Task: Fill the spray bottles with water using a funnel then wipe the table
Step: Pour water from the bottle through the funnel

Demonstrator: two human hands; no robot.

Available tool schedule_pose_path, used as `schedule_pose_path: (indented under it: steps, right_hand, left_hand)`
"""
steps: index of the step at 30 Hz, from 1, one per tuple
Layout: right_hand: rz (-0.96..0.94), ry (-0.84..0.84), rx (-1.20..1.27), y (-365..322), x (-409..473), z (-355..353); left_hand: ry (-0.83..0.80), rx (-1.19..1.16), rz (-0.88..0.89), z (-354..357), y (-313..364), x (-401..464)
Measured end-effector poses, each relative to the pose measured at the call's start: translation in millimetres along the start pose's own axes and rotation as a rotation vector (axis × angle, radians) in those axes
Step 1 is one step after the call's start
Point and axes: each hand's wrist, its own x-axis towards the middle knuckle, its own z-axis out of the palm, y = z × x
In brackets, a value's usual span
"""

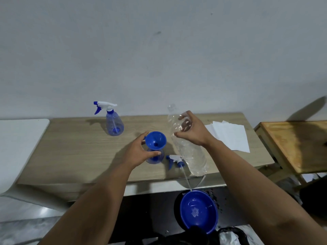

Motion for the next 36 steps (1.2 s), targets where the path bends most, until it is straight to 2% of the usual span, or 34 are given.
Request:
schedule_pose_path:
  steps: [12,20,36]
  right_hand:
    - [0.177,-0.397,-0.439,-2,-16,2]
    - [0.211,-0.494,-0.602,-12,-19,-1]
    - [0.237,-0.51,-0.706,-16,-15,4]
  left_hand:
    - [0.053,-0.008,0.049,3,1,1]
    - [0.051,-0.007,0.058,4,2,6]
    - [0.077,-0.002,0.045,5,0,5]
